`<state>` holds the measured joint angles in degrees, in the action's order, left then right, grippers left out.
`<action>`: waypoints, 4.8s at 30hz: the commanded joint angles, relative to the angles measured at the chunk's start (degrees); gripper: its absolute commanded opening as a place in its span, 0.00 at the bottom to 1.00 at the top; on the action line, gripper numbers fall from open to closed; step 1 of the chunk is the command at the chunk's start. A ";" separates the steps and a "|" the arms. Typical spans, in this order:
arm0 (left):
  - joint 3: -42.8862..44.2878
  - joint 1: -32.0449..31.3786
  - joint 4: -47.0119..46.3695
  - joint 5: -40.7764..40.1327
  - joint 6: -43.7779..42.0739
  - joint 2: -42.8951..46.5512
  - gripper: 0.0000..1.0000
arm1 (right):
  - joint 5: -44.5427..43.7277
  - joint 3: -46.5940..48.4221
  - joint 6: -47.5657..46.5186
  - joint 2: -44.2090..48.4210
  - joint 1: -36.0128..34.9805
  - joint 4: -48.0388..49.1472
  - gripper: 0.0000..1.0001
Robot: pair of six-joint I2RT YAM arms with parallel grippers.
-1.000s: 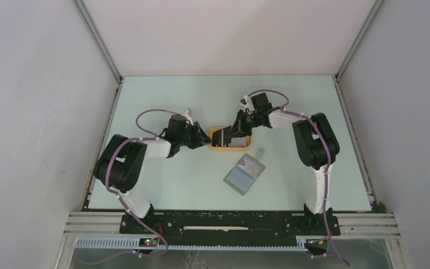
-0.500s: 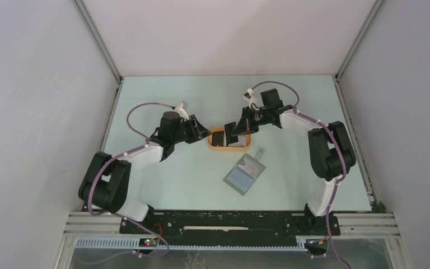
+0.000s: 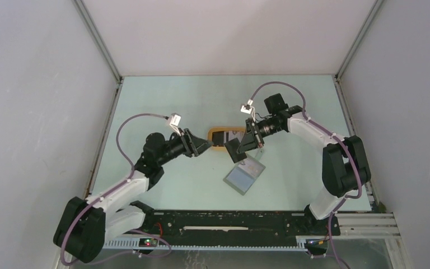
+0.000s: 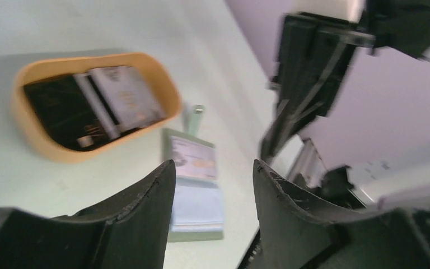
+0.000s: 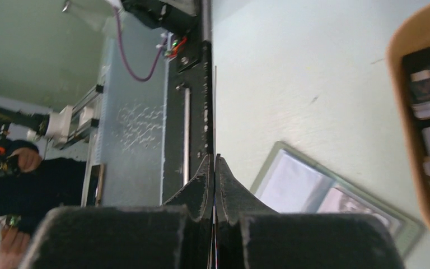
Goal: Put the credit cards into the card holder
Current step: Pick up the credit card from the storage box, then insert the credit card into the card holder.
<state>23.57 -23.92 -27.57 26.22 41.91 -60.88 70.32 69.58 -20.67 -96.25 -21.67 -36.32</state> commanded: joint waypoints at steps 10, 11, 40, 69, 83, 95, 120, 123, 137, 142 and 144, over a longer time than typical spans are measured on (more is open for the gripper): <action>-8.52 -17.72 -22.37 -5.61 -2.09 5.31 0.58 | 12.40 -1.73 -12.73 6.23 -1.31 -8.48 0.00; -8.32 -18.50 -23.32 -6.28 -2.84 4.66 0.58 | 12.68 -2.18 -12.36 6.74 -1.40 -7.97 0.00; -2.28 -24.34 -31.69 -0.87 -0.95 -8.04 0.15 | 11.65 -4.25 -10.97 8.05 -3.73 -5.71 0.00; -0.79 -24.33 -33.22 4.19 1.76 -15.40 0.00 | 9.29 -4.26 -2.90 9.76 1.03 -2.04 0.55; -0.55 -24.33 -33.60 4.05 2.03 -16.67 0.00 | 8.77 -4.27 -3.25 8.63 -0.74 -2.29 0.21; -3.01 -24.34 -26.17 -2.38 -1.36 -11.87 0.43 | 1.56 -4.23 -1.77 8.88 1.39 -1.92 0.00; -0.01 -37.11 7.13 -29.79 -25.86 -11.41 0.43 | -12.61 -6.22 -2.18 -2.52 8.74 -0.54 0.00; 1.43 -37.89 7.39 -31.84 -26.93 -13.78 0.44 | -13.02 -5.63 -2.44 -4.45 8.58 -1.07 0.00; 3.08 -38.56 7.18 -33.94 -27.32 -19.01 0.46 | -14.55 -4.98 -3.94 -8.24 7.23 -4.30 0.00; 3.41 -38.74 8.08 -35.92 -27.32 -19.20 0.46 | -14.99 -4.98 -2.81 -8.60 6.24 -5.23 0.00; 3.37 -38.74 8.62 -36.91 -27.24 -18.91 0.47 | -15.71 -5.03 -1.86 -8.76 5.34 -5.28 0.00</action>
<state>24.29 -62.28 -18.90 -7.38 15.99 -80.03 55.53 62.70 -23.05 -104.49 -14.72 -40.27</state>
